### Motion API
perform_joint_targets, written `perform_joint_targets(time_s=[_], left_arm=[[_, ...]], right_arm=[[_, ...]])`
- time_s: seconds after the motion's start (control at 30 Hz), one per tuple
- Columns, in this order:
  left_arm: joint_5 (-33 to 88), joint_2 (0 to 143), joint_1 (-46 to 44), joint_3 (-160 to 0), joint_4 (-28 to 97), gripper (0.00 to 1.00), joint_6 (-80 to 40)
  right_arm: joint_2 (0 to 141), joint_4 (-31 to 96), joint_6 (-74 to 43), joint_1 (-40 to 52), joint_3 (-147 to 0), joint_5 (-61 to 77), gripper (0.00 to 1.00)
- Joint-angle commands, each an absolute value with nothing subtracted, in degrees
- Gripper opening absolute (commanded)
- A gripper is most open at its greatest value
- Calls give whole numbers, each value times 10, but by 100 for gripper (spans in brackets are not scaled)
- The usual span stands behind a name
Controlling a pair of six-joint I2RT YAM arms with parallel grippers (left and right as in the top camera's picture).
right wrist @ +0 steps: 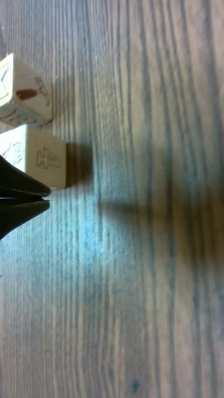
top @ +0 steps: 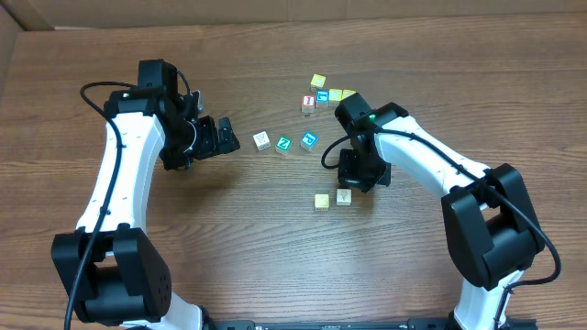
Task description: Flip 5 blocks
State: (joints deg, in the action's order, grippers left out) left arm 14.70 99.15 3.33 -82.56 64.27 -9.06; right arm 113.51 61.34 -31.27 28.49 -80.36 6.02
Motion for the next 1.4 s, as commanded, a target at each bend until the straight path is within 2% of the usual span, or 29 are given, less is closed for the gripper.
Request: perform_joint_targets(time_s=[0.0, 1.37], left_arm=[[144, 997, 26, -837, 642, 100, -90], [144, 997, 26, -837, 642, 100, -90]], right_arm=[[1119, 616, -317, 296, -798, 63, 4], [1119, 637, -319, 308, -798, 112, 8]])
